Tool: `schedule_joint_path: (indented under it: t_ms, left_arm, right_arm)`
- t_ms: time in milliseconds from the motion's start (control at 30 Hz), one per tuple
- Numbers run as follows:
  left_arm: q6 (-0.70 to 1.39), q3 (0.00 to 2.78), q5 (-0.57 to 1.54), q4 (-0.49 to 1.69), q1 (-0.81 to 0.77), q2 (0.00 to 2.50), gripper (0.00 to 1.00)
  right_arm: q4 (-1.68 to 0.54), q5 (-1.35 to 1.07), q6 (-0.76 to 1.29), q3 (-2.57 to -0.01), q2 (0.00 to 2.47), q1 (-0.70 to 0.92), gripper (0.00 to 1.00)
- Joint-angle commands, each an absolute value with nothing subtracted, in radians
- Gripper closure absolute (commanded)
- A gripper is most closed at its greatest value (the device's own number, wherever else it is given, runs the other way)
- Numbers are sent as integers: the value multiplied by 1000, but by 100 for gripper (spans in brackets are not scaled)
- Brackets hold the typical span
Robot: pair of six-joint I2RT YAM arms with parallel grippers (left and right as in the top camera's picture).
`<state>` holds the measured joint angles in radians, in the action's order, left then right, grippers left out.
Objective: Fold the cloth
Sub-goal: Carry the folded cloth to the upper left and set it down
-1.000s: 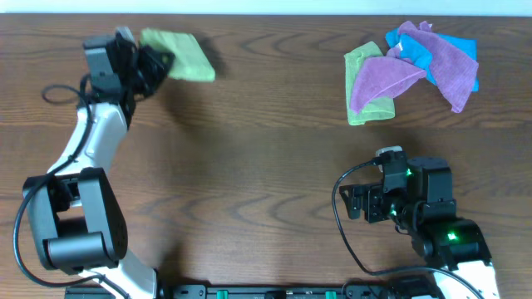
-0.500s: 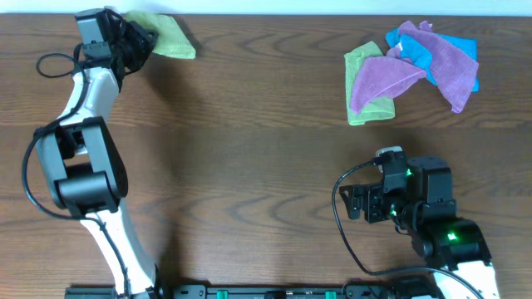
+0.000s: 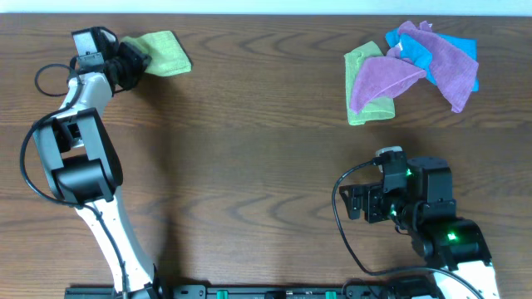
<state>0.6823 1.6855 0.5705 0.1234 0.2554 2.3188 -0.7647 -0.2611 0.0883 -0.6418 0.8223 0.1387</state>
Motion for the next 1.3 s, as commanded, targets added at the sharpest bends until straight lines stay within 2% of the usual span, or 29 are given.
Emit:
schedule_joint_path:
  t_ms: [0,67,267,467,667,733,767,1000,1267]
  left_arm:
    - [619,1708,566,143,262,2318,94]
    - [600,1708,553,166,264,2318,94]
    - [559,1708,535,208,274,2318,85]
    - [553,1708,536,236,295,2318,71]
    - [535,1708,543,266,321,2301,34]
    - [521,1708,542,273,326,2287,17]
    - [519,1708,542,278,327,2280,3]
    - [514,1708,518,342,336,2207,5]
    - [361,1708,450,552,335,2014,5]
  right_arm:
    - [-763,-258,100,-635,816,130,1]
    - [-763,-258,100,-635,816,130,1]
    - [-763,-258,100,-635,816,130,1]
    - [-763,-258,100,-635,816,130,1]
    - [-763,-258,100,-635,816,130,1]
    - [-763,-258,100,-635,816,130,1]
    - [-763,-258,100,-635,816,130,1]
    - [-763,-258,100,-635,816,130,1]
    - [-763,-258,100,-635,816,130,1]
